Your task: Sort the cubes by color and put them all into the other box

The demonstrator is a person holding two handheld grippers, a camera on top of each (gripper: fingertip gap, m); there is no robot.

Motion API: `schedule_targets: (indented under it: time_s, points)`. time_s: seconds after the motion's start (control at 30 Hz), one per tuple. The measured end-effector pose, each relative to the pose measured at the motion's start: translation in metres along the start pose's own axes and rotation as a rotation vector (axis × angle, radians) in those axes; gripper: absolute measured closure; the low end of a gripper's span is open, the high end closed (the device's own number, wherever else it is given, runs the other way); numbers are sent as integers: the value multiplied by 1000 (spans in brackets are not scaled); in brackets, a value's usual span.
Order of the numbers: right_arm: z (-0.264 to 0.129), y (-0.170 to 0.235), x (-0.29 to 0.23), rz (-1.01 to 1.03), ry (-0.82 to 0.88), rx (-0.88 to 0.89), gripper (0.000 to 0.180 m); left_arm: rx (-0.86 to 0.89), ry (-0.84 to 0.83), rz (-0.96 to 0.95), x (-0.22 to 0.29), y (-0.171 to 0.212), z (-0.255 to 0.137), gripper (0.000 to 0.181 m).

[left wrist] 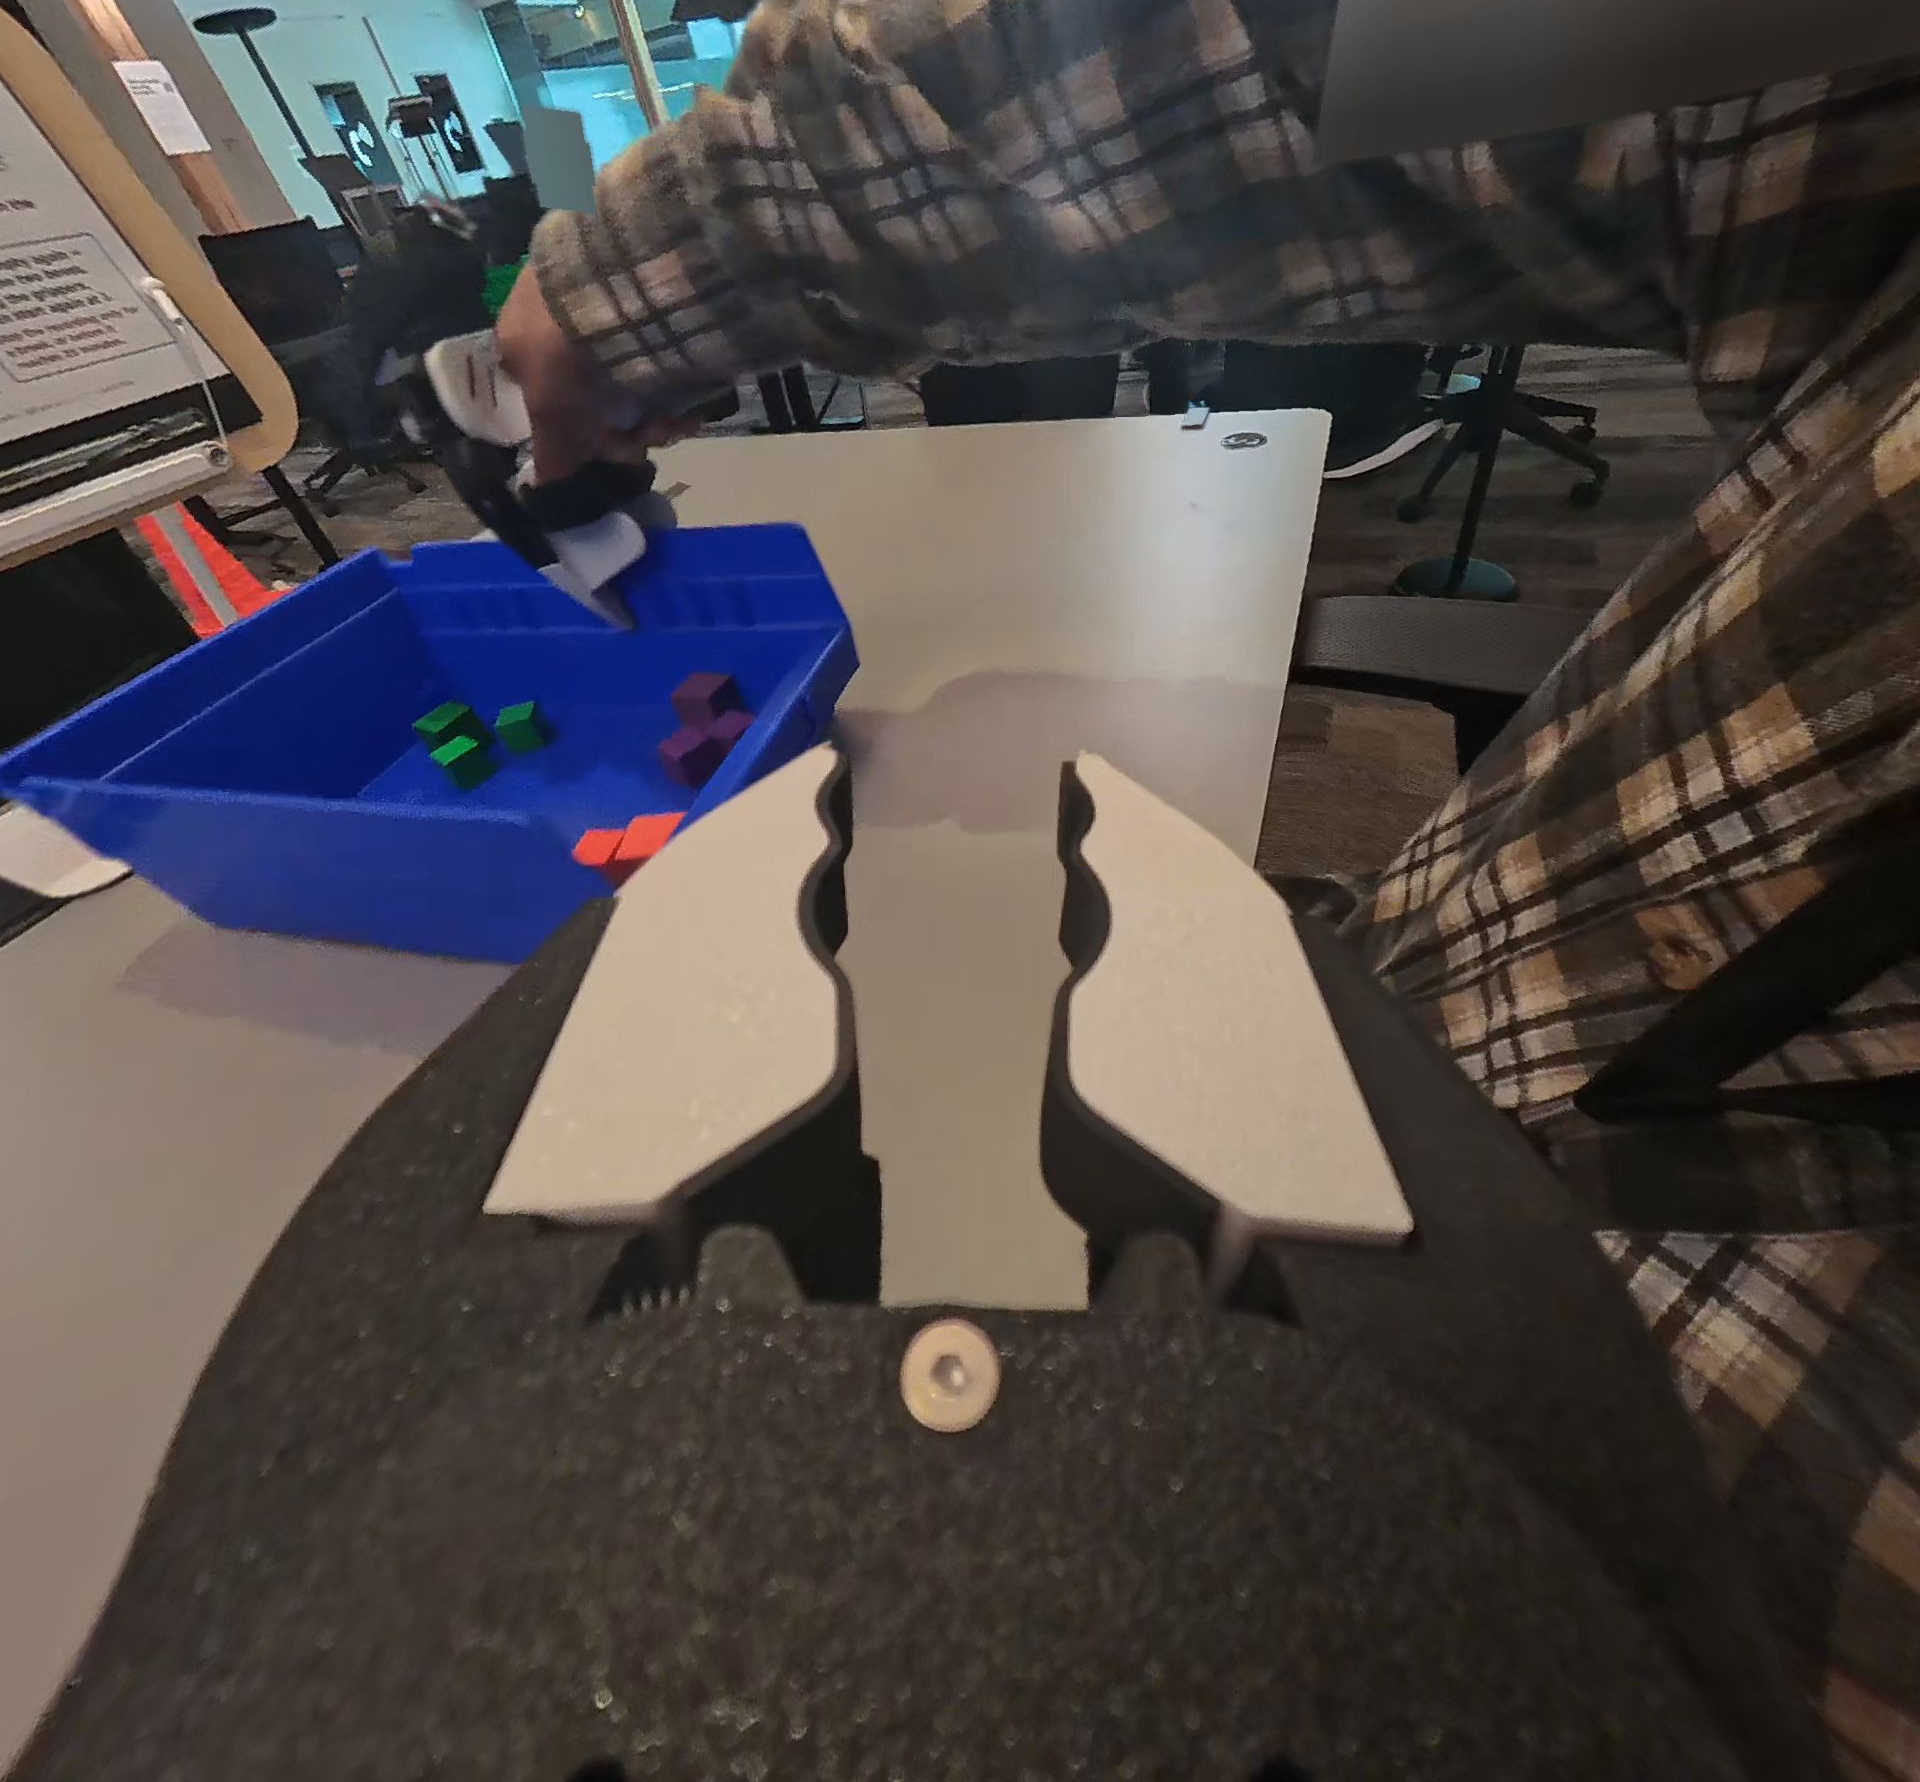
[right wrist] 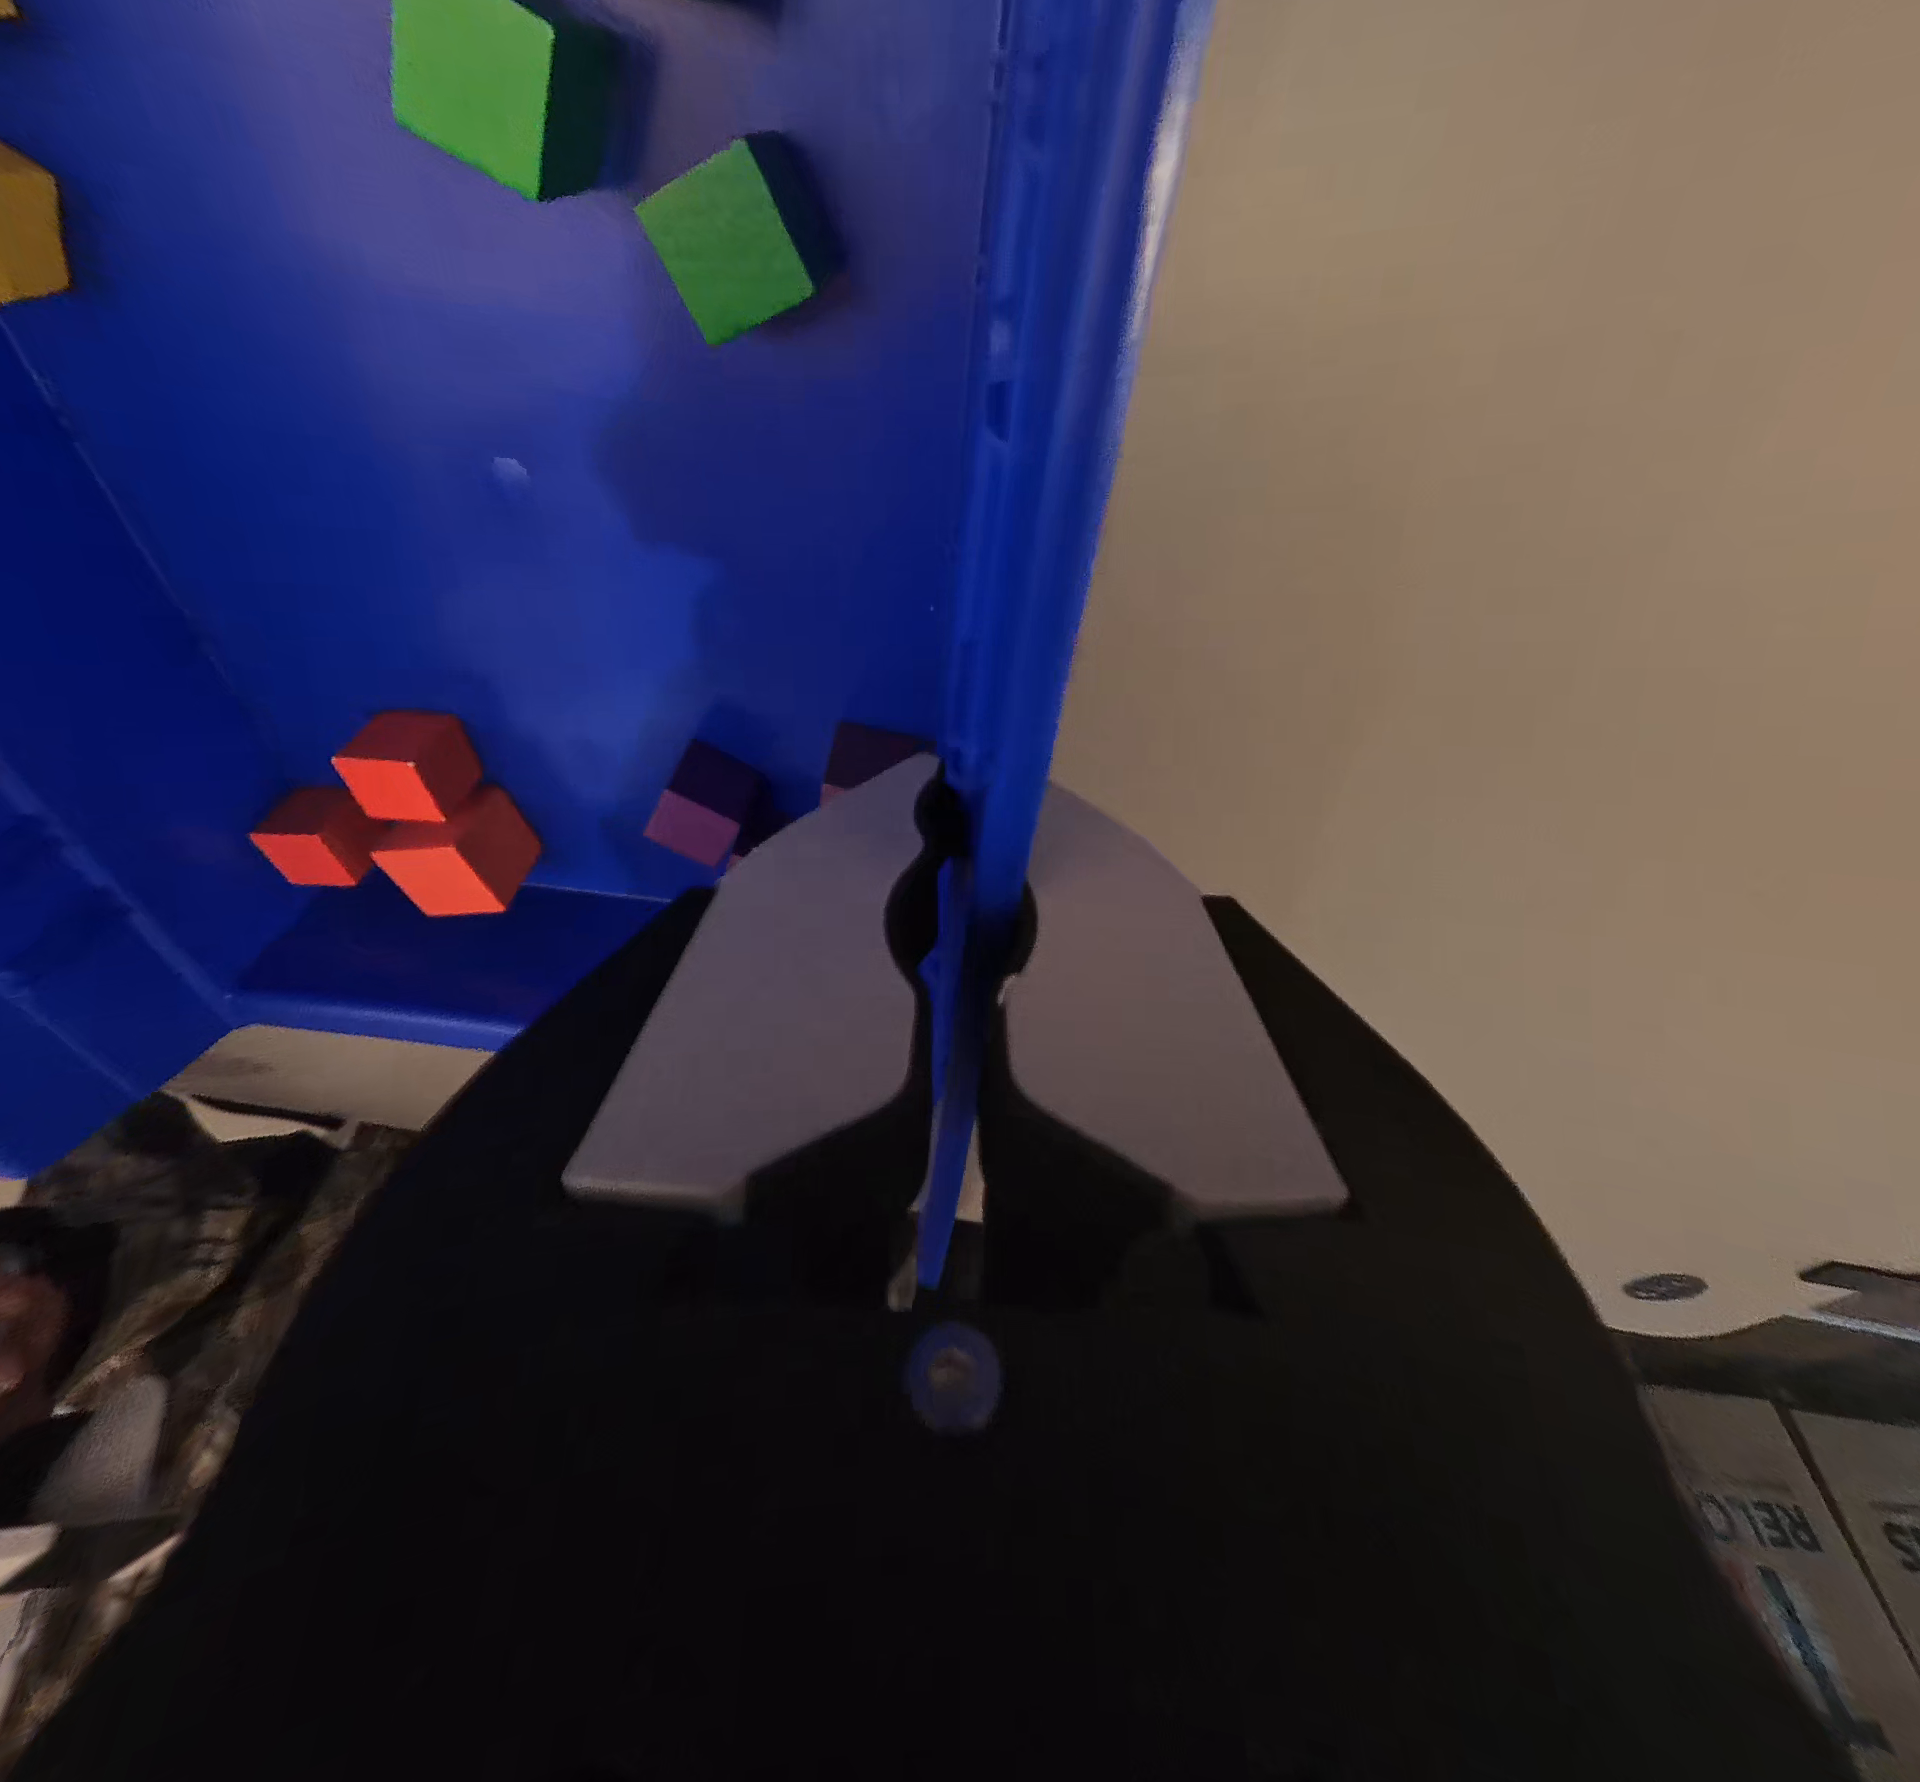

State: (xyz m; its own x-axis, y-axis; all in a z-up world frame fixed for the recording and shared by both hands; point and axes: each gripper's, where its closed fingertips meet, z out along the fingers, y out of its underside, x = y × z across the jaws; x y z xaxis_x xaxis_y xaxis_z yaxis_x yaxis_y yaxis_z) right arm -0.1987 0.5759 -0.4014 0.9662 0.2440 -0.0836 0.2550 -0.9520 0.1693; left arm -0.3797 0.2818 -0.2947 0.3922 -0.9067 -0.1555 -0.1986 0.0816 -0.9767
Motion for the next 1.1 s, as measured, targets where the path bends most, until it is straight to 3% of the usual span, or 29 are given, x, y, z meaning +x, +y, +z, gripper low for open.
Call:
schedule_targets:
  time_s: [0.37,1.1]
  points:
    - [4,-31,-120,-56,13,-54,177,17,-55,-35,-13,7,-25,144]
    - [11,-30,-227,17,-60,-109,176,35,-46,-50,-9,10,-33,144]
